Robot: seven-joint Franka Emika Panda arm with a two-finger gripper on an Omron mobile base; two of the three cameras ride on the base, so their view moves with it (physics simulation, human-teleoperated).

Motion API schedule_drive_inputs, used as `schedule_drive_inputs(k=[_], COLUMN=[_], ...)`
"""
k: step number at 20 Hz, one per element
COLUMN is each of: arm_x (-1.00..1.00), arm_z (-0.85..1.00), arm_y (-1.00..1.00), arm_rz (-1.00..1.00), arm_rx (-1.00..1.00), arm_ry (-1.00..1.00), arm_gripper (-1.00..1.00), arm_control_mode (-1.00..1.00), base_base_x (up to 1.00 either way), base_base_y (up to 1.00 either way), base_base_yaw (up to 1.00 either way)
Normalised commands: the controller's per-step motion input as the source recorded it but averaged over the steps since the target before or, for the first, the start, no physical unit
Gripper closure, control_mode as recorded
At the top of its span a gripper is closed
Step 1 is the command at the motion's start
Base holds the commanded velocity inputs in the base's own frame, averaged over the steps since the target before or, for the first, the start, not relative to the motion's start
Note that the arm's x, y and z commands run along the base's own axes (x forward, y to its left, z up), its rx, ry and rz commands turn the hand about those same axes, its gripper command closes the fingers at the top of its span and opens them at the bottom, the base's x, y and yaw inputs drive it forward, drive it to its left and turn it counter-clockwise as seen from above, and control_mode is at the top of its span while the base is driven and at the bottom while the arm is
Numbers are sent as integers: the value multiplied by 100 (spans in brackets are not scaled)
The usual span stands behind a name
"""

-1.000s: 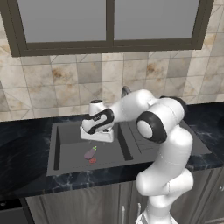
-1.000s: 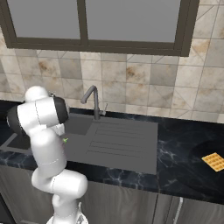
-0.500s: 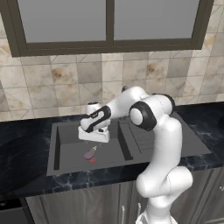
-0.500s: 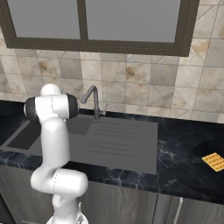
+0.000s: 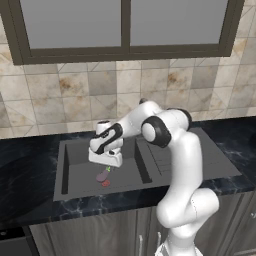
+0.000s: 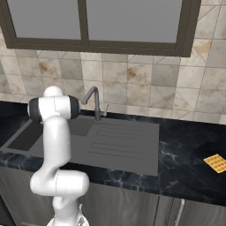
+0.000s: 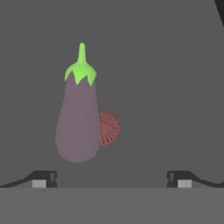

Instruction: Turn on the sink faucet. Then move the eggplant from the counter to the sink. Turn off the sink. Move the vegetable from the sink to the pot next to the stove. Finally move the pot to the front right burner.

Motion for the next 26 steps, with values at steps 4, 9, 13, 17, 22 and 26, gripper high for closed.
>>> schedule_drive_inputs(k=[4,9,13,17,22,26], arm_x=[0,1,0,4,12,10], arm_z=[-34,-14,-6,-9,-21,-17], arm_y=[0,0,0,1,0,0], arm_rz=[-8,-5,-2,-1,0,0], arm_rx=[0,0,0,0,0,0], arm_ry=[-4,-8,-11,-8,-4,0], arm_gripper=[-100,-100,-100,-100,-100,-100], arm_control_mode=[-100,-100,-100,-100,-100,-100], base_base_x=[0,0,0,0,0,0], base_base_y=[0,0,0,0,0,0], base_base_yaw=[0,0,0,0,0,0])
